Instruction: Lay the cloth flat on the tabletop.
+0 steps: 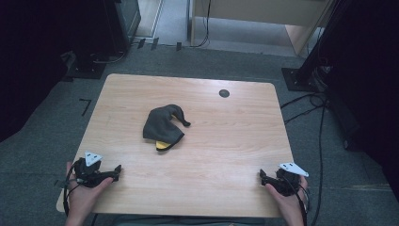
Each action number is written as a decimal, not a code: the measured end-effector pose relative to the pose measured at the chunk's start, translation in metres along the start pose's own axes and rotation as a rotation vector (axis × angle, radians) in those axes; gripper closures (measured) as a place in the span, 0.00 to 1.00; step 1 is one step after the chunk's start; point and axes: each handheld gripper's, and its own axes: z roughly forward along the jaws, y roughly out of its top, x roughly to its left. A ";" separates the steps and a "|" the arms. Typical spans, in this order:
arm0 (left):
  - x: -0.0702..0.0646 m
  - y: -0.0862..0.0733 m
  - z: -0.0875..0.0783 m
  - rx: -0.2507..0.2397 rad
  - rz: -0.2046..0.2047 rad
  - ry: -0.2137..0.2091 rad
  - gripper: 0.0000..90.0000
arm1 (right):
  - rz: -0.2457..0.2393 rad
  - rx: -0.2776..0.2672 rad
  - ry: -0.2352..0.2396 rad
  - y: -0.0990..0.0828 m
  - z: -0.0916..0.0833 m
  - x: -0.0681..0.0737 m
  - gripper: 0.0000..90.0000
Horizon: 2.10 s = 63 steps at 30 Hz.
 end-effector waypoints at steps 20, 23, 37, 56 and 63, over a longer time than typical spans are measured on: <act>0.000 0.000 0.000 0.001 -0.007 0.011 0.00 | -0.126 -0.156 0.318 0.073 0.001 0.122 0.51; 0.000 0.001 0.001 0.000 -0.008 0.009 0.00 | -0.118 -0.154 0.341 0.084 0.007 0.138 0.54; -0.012 0.007 0.004 -0.008 0.024 0.016 0.00 | -0.124 -0.102 0.508 0.121 0.070 0.239 0.55; -0.040 0.015 0.001 -0.038 0.055 -0.055 0.00 | -0.389 -0.062 0.376 0.111 0.099 0.279 1.00; -0.060 0.025 0.002 -0.063 0.102 -0.088 0.00 | -0.369 -0.112 0.400 0.117 0.085 0.256 1.00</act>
